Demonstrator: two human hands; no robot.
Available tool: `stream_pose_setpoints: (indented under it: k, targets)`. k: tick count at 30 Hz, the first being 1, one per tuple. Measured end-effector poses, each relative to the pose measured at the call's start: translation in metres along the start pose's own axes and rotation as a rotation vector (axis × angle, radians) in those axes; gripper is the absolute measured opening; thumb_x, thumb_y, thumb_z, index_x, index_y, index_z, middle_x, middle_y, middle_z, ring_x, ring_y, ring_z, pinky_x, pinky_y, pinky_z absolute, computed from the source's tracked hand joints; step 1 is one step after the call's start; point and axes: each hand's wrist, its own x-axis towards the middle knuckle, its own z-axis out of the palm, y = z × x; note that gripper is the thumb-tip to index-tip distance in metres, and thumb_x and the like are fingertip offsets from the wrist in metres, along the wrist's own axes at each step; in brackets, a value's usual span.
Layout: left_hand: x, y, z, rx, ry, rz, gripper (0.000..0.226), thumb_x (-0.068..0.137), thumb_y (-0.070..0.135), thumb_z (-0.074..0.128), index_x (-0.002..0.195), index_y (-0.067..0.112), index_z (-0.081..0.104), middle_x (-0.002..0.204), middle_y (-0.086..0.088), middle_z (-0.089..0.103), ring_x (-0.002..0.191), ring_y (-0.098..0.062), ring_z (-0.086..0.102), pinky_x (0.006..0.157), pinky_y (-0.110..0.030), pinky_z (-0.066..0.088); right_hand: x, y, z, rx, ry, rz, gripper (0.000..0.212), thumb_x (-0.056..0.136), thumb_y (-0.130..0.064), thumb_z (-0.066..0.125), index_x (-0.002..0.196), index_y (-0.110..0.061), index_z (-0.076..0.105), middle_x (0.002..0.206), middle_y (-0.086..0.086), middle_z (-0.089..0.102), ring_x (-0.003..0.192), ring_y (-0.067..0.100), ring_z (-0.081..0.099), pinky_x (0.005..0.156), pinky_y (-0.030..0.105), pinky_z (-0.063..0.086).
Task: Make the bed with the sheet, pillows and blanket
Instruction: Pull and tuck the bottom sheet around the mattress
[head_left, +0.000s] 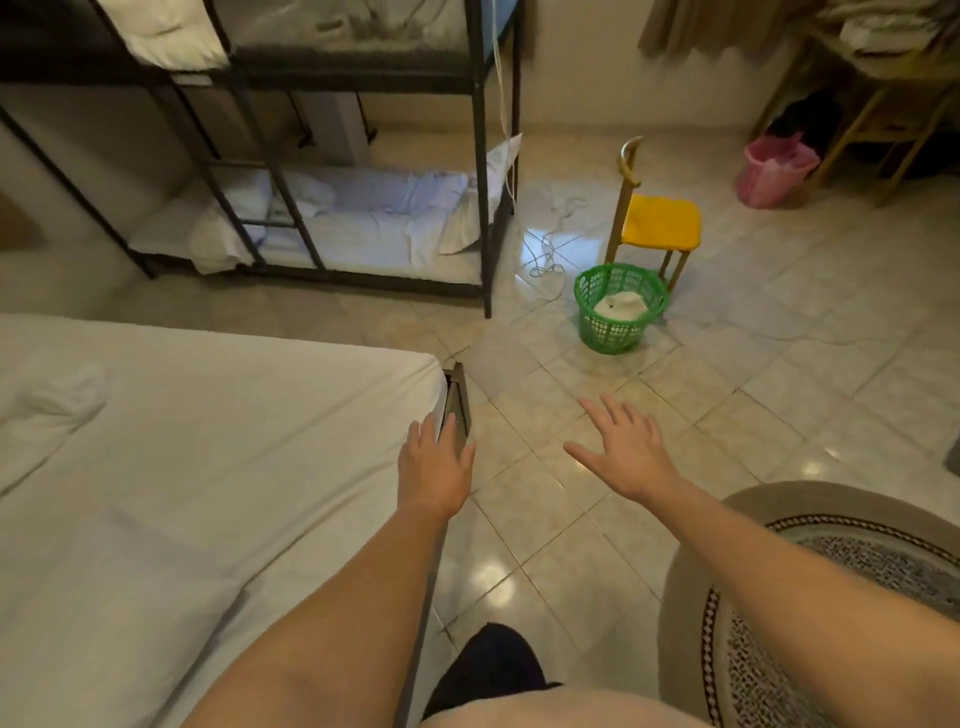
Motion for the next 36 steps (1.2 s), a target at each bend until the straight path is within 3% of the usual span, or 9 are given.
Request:
stream_pose_setpoints:
  k: [10, 18, 26, 36]
  targets:
    - [0.233, 0.007, -0.035, 0.014, 0.017, -0.005, 0.060, 0.109, 0.052, 0.031, 0.162, 0.023, 0.030, 0.170, -0.011, 0.022, 0.156, -0.033, 0.017, 0.127, -0.046, 0.022, 0.242, -0.017, -0.058, -0.019, 0.035, -0.058, 0.081, 0.092, -0.078, 0.034, 0.160, -0.042, 0.012, 0.170, -0.001, 0.012, 0.154, 0.028, 0.014, 0.125, 0.051, 0.011]
    - [0.405, 0.011, -0.088, 0.001, 0.049, -0.040, 0.061, 0.110, 0.052, 0.027, 0.165, 0.025, 0.020, 0.172, -0.009, 0.017, 0.159, -0.031, 0.010, 0.128, -0.049, 0.018, 0.427, -0.043, -0.104, -0.014, 0.040, -0.113, 0.082, 0.090, -0.082, 0.032, 0.160, -0.045, 0.010, 0.171, -0.003, 0.010, 0.156, 0.027, 0.010, 0.125, 0.053, 0.008]
    - [0.547, 0.003, -0.098, -0.043, 0.095, -0.200, 0.062, 0.109, 0.054, 0.026, 0.164, 0.027, 0.019, 0.172, -0.009, 0.016, 0.158, -0.032, 0.012, 0.128, -0.050, 0.019, 0.616, -0.066, -0.131, -0.049, -0.010, -0.292, 0.081, 0.092, -0.080, 0.034, 0.160, -0.043, 0.009, 0.171, -0.002, 0.010, 0.155, 0.028, 0.011, 0.124, 0.053, 0.009]
    - [0.687, 0.011, -0.114, -0.154, 0.206, -0.526, 0.063, 0.110, 0.053, 0.026, 0.165, 0.025, 0.019, 0.171, -0.010, 0.016, 0.158, -0.033, 0.011, 0.128, -0.050, 0.018, 0.827, -0.135, -0.175, -0.185, -0.062, -0.621, 0.080, 0.093, -0.078, 0.034, 0.160, -0.042, 0.011, 0.170, -0.003, 0.015, 0.155, 0.027, 0.016, 0.125, 0.053, 0.015]
